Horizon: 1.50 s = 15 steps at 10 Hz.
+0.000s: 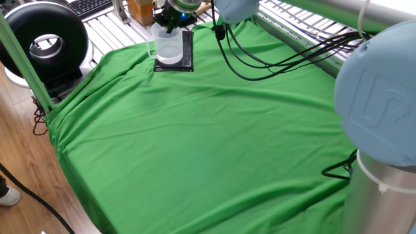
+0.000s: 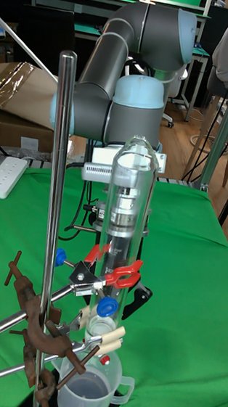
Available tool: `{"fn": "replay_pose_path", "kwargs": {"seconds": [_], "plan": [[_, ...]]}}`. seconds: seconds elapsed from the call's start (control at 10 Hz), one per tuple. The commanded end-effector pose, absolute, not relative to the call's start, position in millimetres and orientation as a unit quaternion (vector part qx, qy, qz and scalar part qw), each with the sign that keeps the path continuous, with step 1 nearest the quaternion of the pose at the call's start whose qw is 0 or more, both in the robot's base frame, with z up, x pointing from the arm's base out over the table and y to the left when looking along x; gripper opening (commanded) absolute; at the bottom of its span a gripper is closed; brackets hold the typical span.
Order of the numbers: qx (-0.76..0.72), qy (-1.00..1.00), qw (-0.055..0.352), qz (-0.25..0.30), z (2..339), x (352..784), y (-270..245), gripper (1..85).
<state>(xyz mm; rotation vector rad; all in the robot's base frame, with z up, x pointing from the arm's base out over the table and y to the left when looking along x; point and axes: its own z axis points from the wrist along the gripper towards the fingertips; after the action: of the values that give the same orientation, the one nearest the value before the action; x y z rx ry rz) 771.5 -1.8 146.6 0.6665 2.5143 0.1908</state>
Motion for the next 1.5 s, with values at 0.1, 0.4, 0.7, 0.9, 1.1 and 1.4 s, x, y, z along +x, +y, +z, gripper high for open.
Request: {"fn": "replay_pose_path", "kwargs": {"seconds": [0.1,0.4,0.7,0.9,1.1,1.4], "plan": [[0.253,0.929,0.261,0.073,146.8,771.3,-0.6,1.3],[0.25,0.931,0.258,0.072,145.6,771.0,-2.9,1.3],[0.249,0.931,0.258,0.072,145.3,771.6,-2.9,1.3],[0.25,0.931,0.258,0.072,145.4,771.6,-3.2,1.3],[0.249,0.931,0.258,0.072,145.3,771.7,-3.4,1.3],[0.248,0.931,0.257,0.071,144.9,771.7,-3.6,1.3]]}}
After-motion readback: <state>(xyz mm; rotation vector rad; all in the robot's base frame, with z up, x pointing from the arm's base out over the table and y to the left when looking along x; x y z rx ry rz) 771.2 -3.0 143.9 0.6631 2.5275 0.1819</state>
